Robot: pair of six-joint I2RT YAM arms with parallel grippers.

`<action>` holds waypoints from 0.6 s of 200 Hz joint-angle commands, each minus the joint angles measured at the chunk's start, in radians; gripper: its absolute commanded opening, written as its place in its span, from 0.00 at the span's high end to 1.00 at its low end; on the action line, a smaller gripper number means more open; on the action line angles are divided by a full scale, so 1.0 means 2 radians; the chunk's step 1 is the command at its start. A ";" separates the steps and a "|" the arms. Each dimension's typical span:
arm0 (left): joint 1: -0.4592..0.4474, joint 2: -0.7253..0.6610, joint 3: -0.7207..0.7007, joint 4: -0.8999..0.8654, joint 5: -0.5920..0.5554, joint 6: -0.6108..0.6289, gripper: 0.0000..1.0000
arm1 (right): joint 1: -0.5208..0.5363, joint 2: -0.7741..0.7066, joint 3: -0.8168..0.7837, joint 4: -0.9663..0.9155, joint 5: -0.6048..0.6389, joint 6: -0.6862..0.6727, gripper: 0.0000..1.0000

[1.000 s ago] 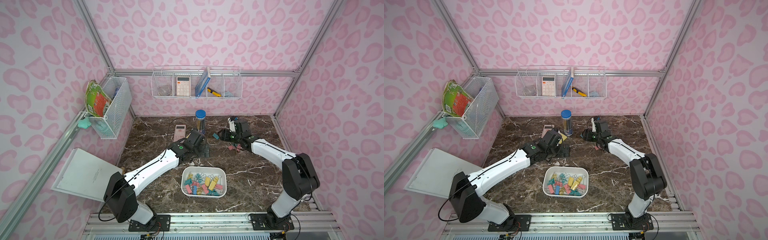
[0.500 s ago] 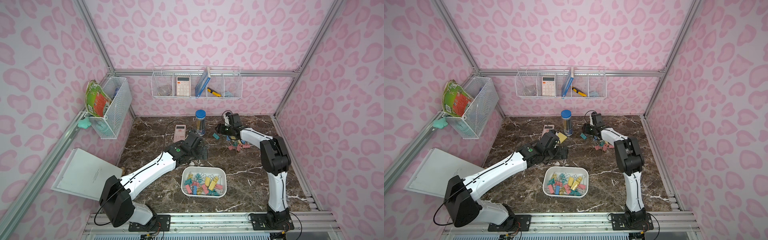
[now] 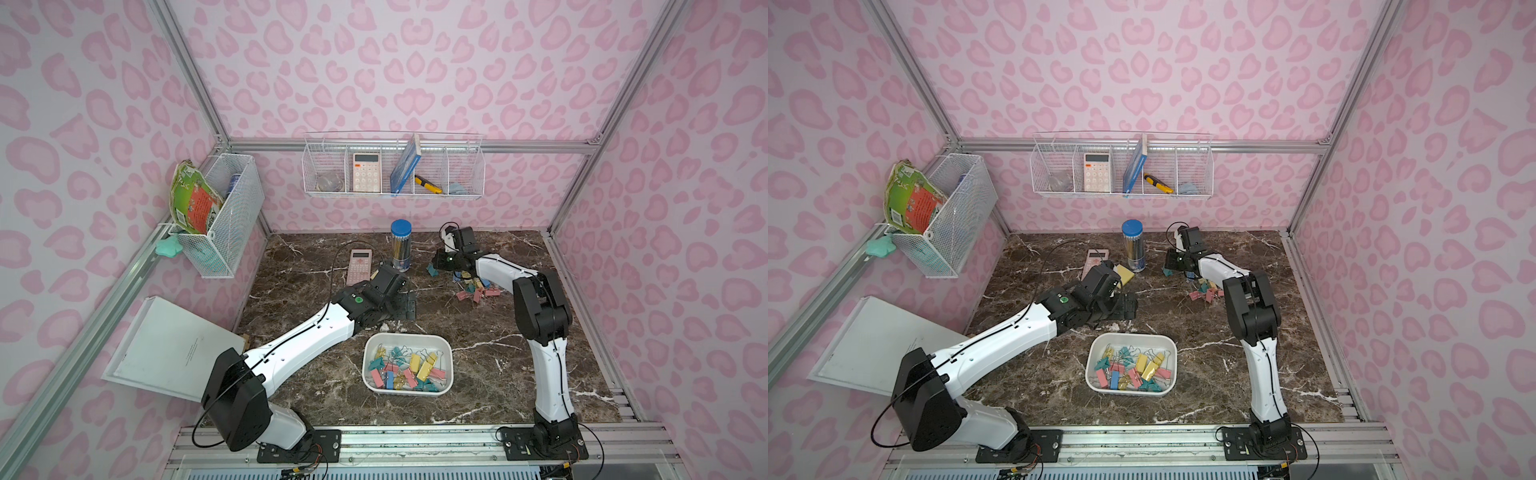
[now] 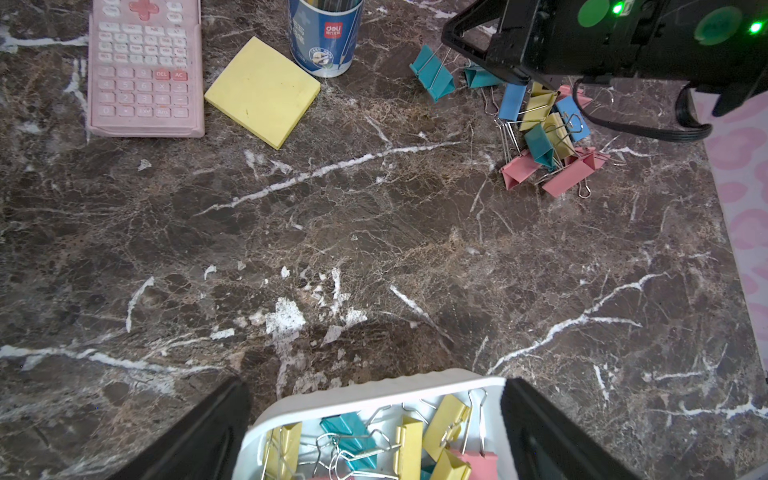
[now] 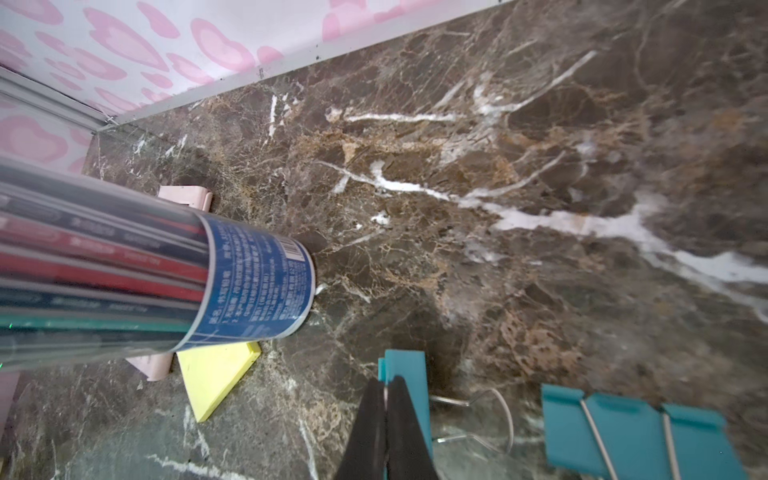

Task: Put the binder clips in the storage box
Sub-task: Pick up the binder clip at the center of the board.

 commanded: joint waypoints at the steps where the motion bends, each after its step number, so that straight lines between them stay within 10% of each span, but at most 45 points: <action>1: 0.001 -0.004 0.003 0.007 -0.004 -0.005 0.01 | 0.001 -0.034 -0.020 0.014 -0.014 -0.001 1.00; 120: 0.040 -0.055 -0.029 0.022 -0.015 -0.051 0.05 | 0.076 -0.484 -0.390 0.045 0.011 0.025 1.00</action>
